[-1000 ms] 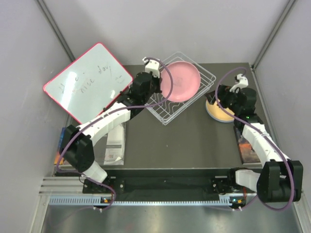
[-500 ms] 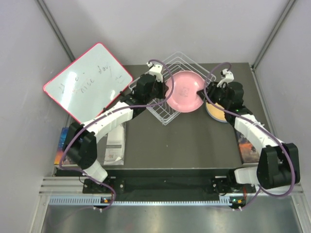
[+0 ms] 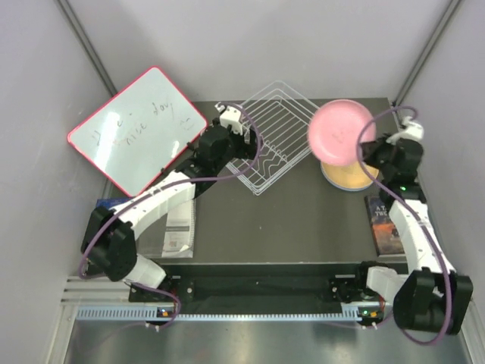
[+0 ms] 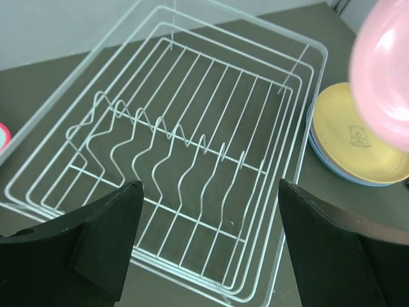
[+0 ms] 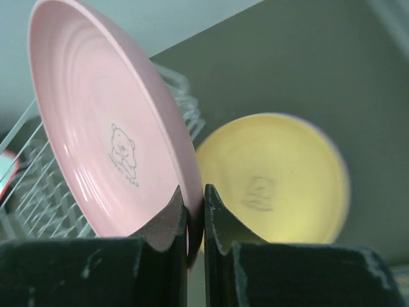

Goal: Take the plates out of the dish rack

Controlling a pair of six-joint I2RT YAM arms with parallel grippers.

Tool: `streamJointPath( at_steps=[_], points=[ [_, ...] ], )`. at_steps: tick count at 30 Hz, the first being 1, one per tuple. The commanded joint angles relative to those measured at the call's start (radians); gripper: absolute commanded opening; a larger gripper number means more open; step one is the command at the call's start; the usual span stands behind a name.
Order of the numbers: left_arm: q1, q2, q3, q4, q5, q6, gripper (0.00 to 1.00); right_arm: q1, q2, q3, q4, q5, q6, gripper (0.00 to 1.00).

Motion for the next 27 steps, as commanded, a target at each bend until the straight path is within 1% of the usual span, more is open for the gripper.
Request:
streamJointPath(
  at_steps=[1, 3, 6, 7, 8, 9, 10, 12, 17, 19, 22, 23, 25, 26, 27],
  points=[
    [0.001, -0.139, -0.092, 0.143, -0.022, 0.046, 0.91, -0.189, -0.068, -0.023, -0.064, 0.050, -0.002, 0.00],
    [0.001, -0.190, -0.132, 0.166, -0.027, 0.044, 0.91, -0.242, -0.044, -0.026, -0.092, 0.046, -0.018, 0.00],
    [0.001, -0.254, -0.229, 0.200, -0.082, 0.052, 0.91, -0.273, 0.005, -0.033, -0.086, 0.033, -0.027, 0.00],
    [0.001, -0.271, -0.287, 0.214, -0.128, 0.055, 0.92, -0.274, 0.022, -0.035, -0.081, 0.018, -0.031, 0.00],
    [0.001, -0.290, -0.321, 0.226, -0.151, 0.064, 0.92, -0.276, 0.039, -0.038, -0.072, 0.012, -0.030, 0.00],
    [0.001, -0.325, -0.387, 0.260, -0.172, 0.064, 0.92, -0.277, 0.071, -0.042, -0.052, 0.007, -0.031, 0.00],
    [0.001, -0.340, -0.416, 0.274, -0.217, 0.066, 0.92, -0.277, 0.087, -0.049, -0.047, 0.004, -0.033, 0.00],
    [0.001, -0.385, -0.491, 0.297, -0.255, 0.073, 0.92, -0.280, 0.132, -0.049, 0.005, -0.005, -0.031, 0.00],
    [0.003, -0.460, -0.594, 0.317, -0.393, 0.084, 0.93, -0.282, 0.229, -0.046, 0.053, -0.043, -0.027, 0.00],
    [0.003, -0.488, -0.619, 0.303, -0.412, 0.098, 0.93, -0.282, 0.265, -0.042, 0.071, -0.063, -0.027, 0.01],
    [0.006, -0.508, -0.633, 0.280, -0.433, 0.092, 0.94, -0.282, 0.309, -0.039, 0.085, -0.097, -0.025, 0.12],
    [0.006, -0.512, -0.636, 0.265, -0.435, 0.083, 0.94, -0.282, 0.317, -0.036, 0.083, -0.100, -0.027, 0.20],
    [0.010, -0.521, -0.642, 0.249, -0.401, 0.054, 0.96, -0.284, 0.340, -0.035, 0.086, -0.108, -0.025, 0.26],
    [0.013, -0.525, -0.643, 0.230, -0.388, 0.046, 0.97, -0.284, 0.347, -0.032, 0.082, -0.111, -0.031, 0.33],
    [0.015, -0.525, -0.637, 0.217, -0.366, 0.040, 0.97, -0.282, 0.351, -0.024, 0.073, -0.109, -0.031, 0.38]
  ],
)
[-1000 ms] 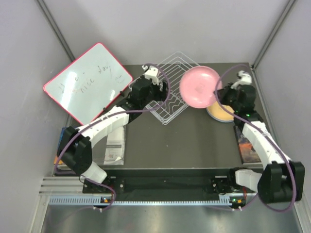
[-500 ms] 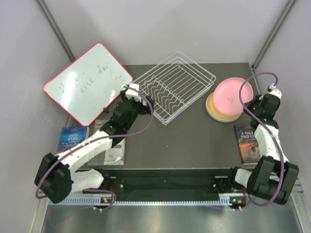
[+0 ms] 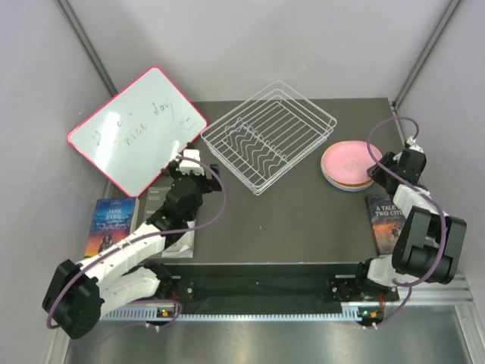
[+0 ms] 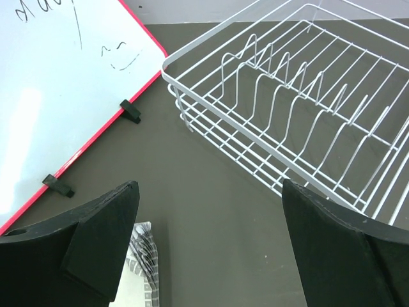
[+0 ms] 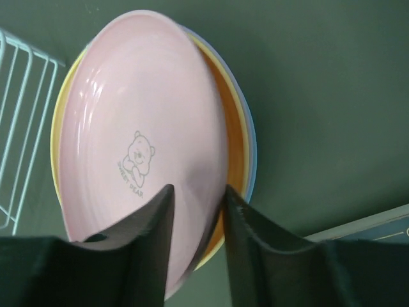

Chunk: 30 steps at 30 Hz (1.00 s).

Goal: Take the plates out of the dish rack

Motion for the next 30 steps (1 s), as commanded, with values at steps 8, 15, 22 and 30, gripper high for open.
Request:
streamJointPath(
  at_steps=[8, 15, 22, 30],
  points=[
    [0.010, -0.024, 0.016, -0.097, 0.037, -0.060, 0.98, -0.007, -0.067, 0.030, 0.014, 0.075, -0.036, 0.68],
    [0.010, -0.094, -0.013, -0.112, -0.021, -0.035, 0.98, -0.004, -0.284, -0.033, 0.015, 0.193, -0.048, 0.80],
    [0.010, -0.119, -0.014, -0.121, -0.050, -0.022, 0.97, 0.019, -0.428, -0.142, 0.225, 0.008, -0.105, 0.95],
    [0.010, -0.122, -0.020, -0.134, -0.070, -0.023, 0.97, 0.129, -0.440, -0.246, 0.395, -0.030, -0.174, 1.00]
  ],
)
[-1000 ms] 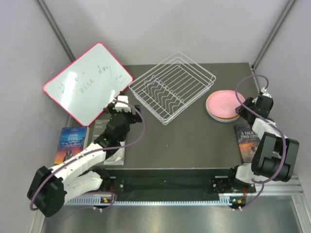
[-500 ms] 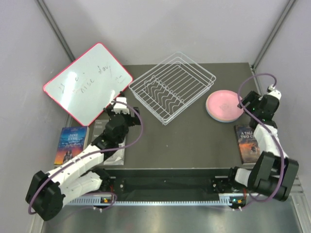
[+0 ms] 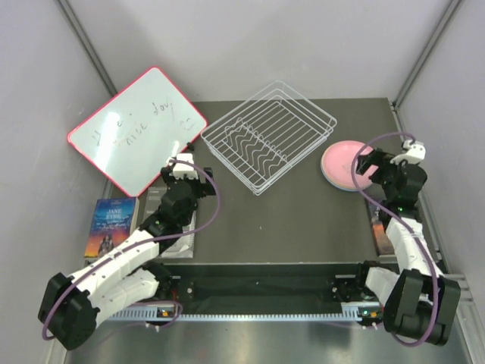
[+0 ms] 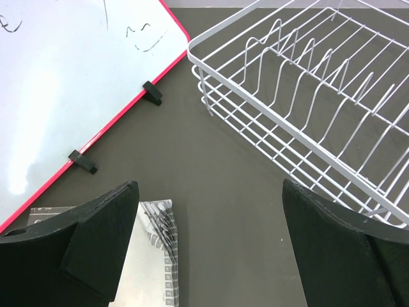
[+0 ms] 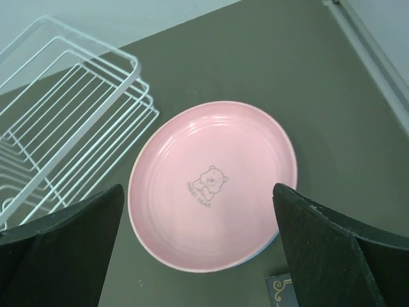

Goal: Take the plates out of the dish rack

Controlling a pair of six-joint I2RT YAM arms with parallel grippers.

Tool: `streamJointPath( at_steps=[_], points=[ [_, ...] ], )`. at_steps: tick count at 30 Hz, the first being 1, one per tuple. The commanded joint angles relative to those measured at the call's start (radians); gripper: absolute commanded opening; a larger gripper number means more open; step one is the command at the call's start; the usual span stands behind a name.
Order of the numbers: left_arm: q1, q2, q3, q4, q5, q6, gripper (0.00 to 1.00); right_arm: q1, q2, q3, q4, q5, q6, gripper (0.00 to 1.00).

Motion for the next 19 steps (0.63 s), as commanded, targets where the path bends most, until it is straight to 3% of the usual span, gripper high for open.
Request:
streamJointPath(
  at_steps=[1, 9, 19],
  points=[
    [0.002, -0.023, -0.006, 0.004, -0.025, 0.006, 0.97, 0.080, -0.029, -0.050, 0.171, 0.003, -0.090, 1.00],
    [0.002, -0.017, 0.003, 0.022, -0.047, 0.028, 0.97, 0.187, -0.090, -0.119, 0.244, 0.134, -0.159, 1.00],
    [0.002, 0.021, 0.038, 0.024, -0.053, 0.041, 0.97, 0.350, -0.198, -0.216, 0.341, 0.419, -0.264, 1.00]
  ],
)
